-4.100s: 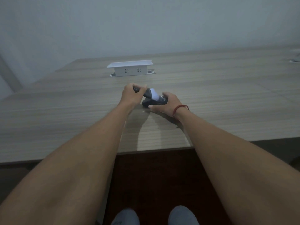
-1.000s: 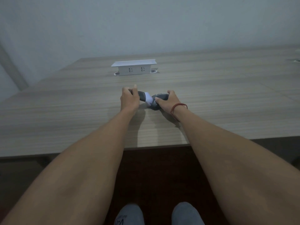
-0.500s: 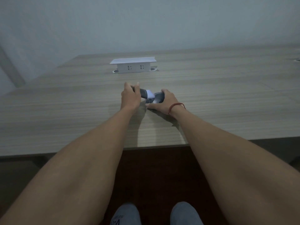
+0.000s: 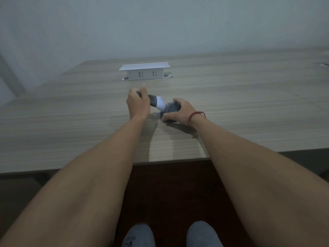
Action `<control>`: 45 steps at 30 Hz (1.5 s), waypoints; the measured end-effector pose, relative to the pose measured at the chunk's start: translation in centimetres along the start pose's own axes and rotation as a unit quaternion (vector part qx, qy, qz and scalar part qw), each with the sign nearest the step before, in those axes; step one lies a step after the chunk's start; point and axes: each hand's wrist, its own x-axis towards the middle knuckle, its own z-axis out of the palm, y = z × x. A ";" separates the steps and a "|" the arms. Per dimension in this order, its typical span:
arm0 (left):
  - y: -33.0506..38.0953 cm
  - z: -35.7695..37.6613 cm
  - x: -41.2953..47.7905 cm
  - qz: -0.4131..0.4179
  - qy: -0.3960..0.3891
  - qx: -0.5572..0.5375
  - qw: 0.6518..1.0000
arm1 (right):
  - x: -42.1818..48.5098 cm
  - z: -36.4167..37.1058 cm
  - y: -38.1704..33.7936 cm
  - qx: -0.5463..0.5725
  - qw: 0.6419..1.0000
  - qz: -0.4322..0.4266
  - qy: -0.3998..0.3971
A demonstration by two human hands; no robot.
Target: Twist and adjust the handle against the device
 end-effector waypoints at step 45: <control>-0.8 0.0 1.2 -0.018 -0.084 -0.021 0.996 | -0.3 -0.6 0.2 -0.003 0.999 -0.003 -0.034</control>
